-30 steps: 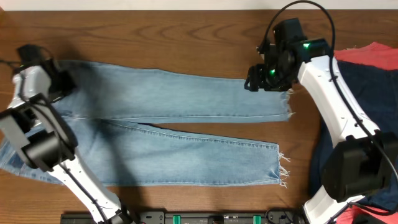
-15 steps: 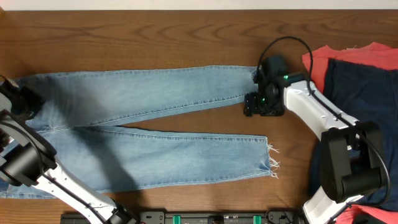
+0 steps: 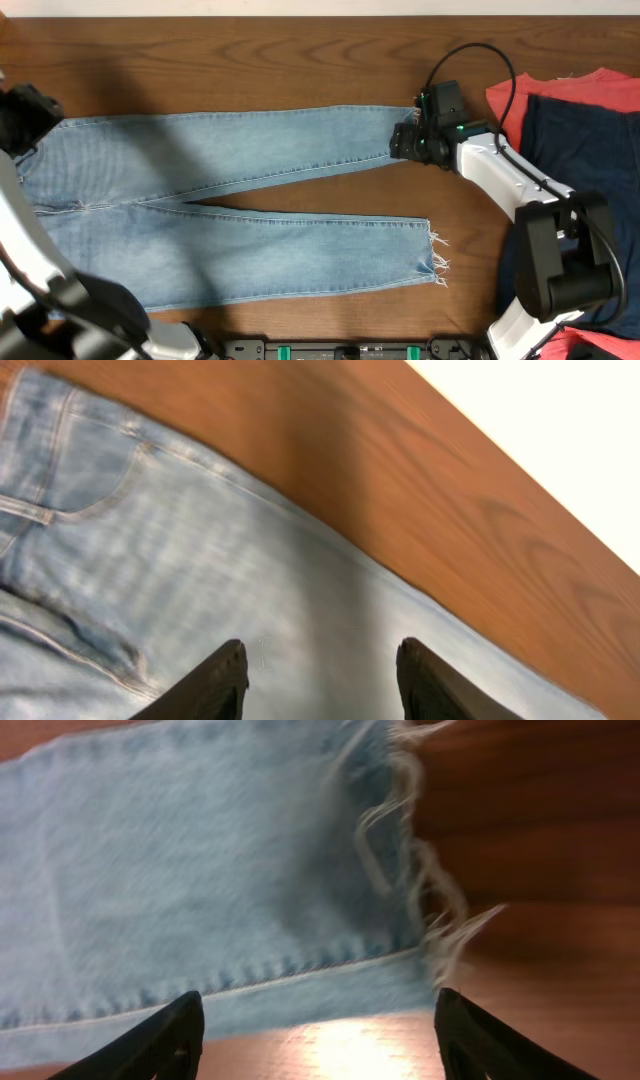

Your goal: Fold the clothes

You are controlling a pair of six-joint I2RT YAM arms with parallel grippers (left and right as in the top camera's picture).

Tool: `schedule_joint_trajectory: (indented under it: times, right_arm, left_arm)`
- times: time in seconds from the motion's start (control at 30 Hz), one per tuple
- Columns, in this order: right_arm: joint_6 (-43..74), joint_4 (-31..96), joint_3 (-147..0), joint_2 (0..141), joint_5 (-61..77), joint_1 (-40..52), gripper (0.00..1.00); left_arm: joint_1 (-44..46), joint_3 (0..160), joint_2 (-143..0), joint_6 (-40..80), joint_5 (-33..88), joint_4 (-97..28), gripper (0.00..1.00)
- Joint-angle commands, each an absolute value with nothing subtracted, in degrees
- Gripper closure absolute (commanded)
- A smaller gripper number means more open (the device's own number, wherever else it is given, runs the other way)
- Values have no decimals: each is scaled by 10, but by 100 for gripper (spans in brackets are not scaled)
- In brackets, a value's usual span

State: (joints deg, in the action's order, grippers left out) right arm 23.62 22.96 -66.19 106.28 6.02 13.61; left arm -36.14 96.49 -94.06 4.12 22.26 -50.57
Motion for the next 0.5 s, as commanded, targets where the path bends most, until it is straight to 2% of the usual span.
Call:
schedule_joint_trajectory:
  times: [0.0,0.3,0.37,0.47]
  right_arm:
    - [253,214,-662,1087,49,103,27]
    - [253,150,-662,1156,170,77,33]
    - [253,136,-662,1173,187,80,41]
    - [253,118,-662,1188,232,81,63]
  left_arm:
    - [-336,968,-902,30,225,-534,49]
    - [-282,968,-821,30,225,-581,48]
    - [-277,968,-812,30,225,-587,48]
    - [-278,968,-798,30,225,-593,48]
